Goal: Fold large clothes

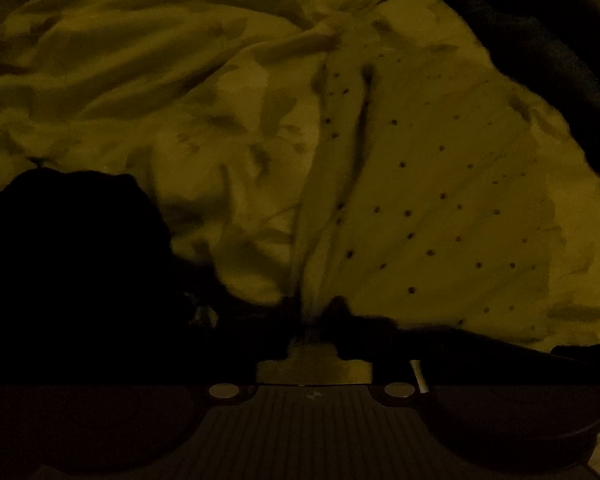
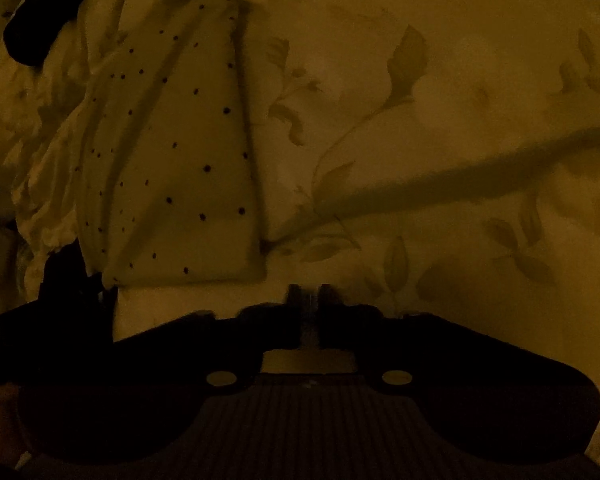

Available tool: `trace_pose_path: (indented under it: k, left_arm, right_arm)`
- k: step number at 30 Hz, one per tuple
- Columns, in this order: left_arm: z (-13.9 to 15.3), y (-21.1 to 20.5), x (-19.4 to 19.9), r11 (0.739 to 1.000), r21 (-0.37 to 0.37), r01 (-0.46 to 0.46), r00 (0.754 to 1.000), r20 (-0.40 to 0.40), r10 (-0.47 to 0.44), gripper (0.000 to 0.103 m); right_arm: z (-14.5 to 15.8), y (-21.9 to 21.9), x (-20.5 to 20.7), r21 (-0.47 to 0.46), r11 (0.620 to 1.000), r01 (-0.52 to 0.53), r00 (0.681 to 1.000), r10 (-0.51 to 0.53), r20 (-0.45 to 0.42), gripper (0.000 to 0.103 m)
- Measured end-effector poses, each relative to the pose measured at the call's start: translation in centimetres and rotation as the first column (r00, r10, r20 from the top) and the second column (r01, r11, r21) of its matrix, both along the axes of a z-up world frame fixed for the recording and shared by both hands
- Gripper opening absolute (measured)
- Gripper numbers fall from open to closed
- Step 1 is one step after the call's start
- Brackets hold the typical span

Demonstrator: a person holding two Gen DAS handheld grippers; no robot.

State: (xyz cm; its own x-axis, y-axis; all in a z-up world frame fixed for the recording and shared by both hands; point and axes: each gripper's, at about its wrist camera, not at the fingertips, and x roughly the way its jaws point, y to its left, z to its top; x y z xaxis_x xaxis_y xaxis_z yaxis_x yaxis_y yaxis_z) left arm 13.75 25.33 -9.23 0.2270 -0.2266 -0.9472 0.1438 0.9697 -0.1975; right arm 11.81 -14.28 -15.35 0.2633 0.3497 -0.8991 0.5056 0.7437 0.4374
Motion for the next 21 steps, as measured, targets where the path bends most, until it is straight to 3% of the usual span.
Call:
trace_pose_path:
  k: [1,3,7,12,16,21]
  left_arm:
    - [0.1,0.1,0.1,1.0,0.018,-0.012,1.0,-0.005,0.012,0.103]
    - [0.6,0.7,0.1,0.999,0.021,-0.034,0.999,0.004,0.034,0.103]
    - [1.9,2.1,1.0,0.998,-0.034,-0.056,0.998,0.03,0.057,0.103]
    - [2.2,3.2,4.9,0.985,-0.157,-0.069,0.993,0.081,0.082,0.103]
    - [1.0,1.1,8.7,0.974,-0.225,-0.007,0.994,0.102,0.031,0.103]
    - [-1.9,-2.8,12.7,0.946,-0.323,0.027,0.999,0.043,-0.013,0.103]
  right_arm:
    - [0.0,-0.1,0.0,0.0,1.0,0.008,1.0,-0.008,-0.003,0.049]
    - [0.4,-0.6,-0.1,-0.011,0.999,0.031,0.999,-0.031,0.011,0.062]
    - [1.4,-2.2,0.7,-0.008,0.997,0.079,0.996,-0.078,0.05,0.068]
    - [1.8,-5.4,3.2,0.095,0.985,0.146,0.974,-0.159,0.162,0.078]
    - [0.6,-6.7,6.9,0.155,0.971,0.181,0.955,-0.211,0.207,0.078]
    - [-1.6,-4.5,13.1,0.168,0.98,0.104,0.961,-0.142,0.236,0.074]
